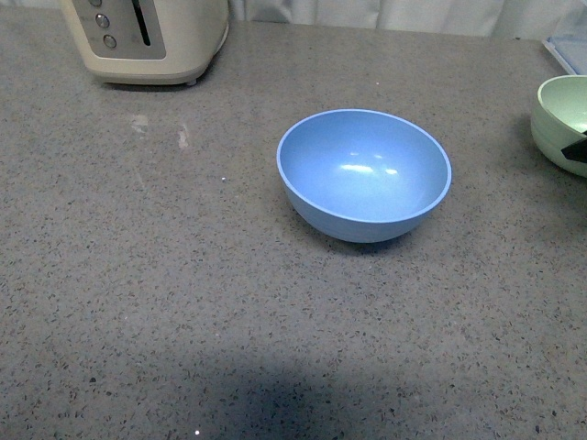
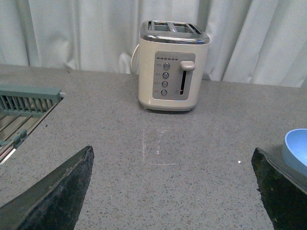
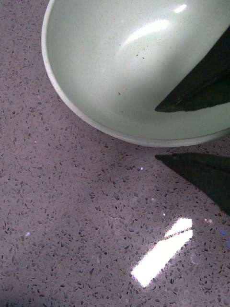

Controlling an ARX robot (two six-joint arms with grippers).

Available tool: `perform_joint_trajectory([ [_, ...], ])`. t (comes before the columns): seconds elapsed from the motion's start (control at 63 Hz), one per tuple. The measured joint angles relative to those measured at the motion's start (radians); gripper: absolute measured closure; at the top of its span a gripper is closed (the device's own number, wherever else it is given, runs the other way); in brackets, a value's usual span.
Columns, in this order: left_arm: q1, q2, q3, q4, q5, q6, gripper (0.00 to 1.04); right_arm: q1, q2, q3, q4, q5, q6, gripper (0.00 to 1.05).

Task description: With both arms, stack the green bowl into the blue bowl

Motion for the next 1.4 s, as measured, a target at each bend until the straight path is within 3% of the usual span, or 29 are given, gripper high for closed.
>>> perform_joint_trajectory([
  [0.175,0.0,0.0,0.0,0.0,0.0,0.0,0.06,0.002,0.0,0.002,-0.005,0.016,-0.013,1.04],
  [0.492,0.0,0.0,0.0,0.0,0.0,0.0,0.06,0.067,-0.109,0.048,-0.049,-0.042,0.0,1.03],
  [0.968,0.0,0.0,0.0,0.0,0.0,0.0,0.06,0.451,-0.234,0.051,-0.08,-0.031,0.103,1.03],
  [1.397,0.0,0.0,0.0,0.0,0.0,0.0,0.06,0.55,-0.25,-0.071,-0.099,-0.023,0.131,1.03],
])
